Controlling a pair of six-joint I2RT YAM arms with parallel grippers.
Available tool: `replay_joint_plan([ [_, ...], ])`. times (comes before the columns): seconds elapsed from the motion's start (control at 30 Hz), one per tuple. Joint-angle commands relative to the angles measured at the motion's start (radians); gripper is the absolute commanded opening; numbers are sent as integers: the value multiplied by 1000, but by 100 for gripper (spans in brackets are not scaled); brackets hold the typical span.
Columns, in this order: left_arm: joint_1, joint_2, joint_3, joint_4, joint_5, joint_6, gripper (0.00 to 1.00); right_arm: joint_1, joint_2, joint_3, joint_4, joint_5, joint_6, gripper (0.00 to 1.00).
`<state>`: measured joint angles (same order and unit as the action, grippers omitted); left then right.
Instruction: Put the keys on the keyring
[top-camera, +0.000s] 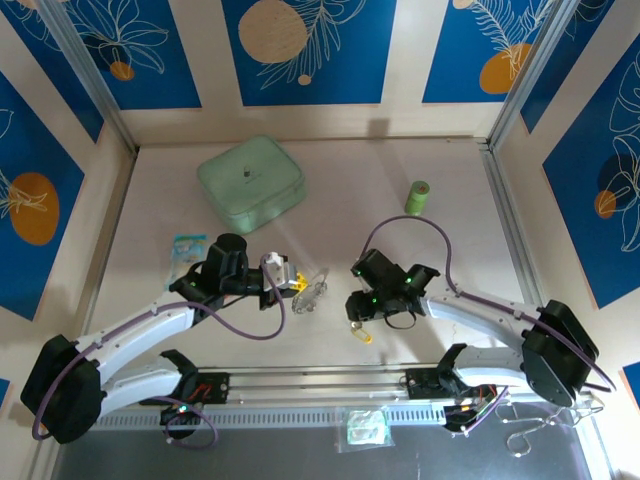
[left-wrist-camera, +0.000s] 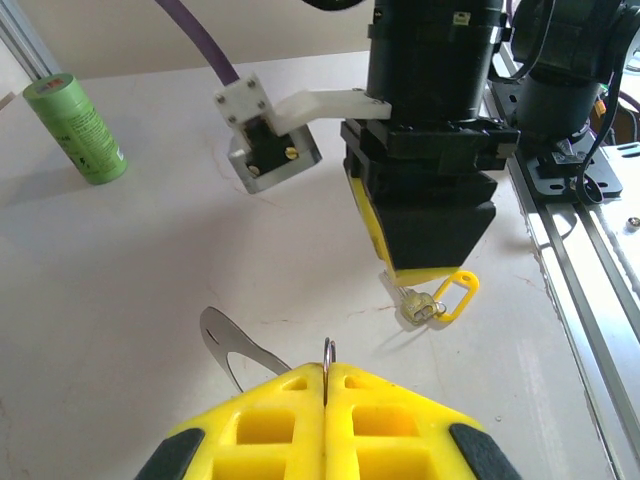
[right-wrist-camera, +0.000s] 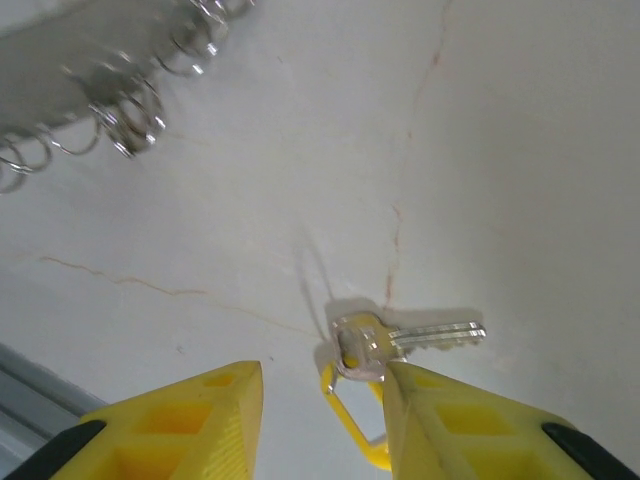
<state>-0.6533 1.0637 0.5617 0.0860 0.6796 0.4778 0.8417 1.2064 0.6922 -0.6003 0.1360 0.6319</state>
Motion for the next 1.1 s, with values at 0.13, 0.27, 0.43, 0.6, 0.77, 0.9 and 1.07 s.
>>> replay_joint_plan([
  [0.13, -13, -1, -14, 20, 12, 0, 0, 92, 53, 8, -72, 60, 130, 37],
  [0.27, -17, 4, -16, 28, 14, -9, 0, 103, 101, 3, -45, 66, 160, 35],
  [0.43, -23, 8, -26, 53, 6, -32, 0, 127, 159, 4, -20, 66, 177, 31],
  [0.6, -25, 10, -24, 54, -3, -32, 0, 142, 182, 4, 21, 51, 183, 30],
  [0.77, -26, 10, -23, 54, -6, -33, 0, 141, 186, 5, 20, 60, 182, 24],
  [0.9, -26, 8, -22, 51, -9, -32, 0, 139, 195, 9, 9, 63, 179, 22],
  [1.07, -26, 9, -21, 47, -9, -30, 0, 143, 206, 17, 4, 70, 175, 19],
])
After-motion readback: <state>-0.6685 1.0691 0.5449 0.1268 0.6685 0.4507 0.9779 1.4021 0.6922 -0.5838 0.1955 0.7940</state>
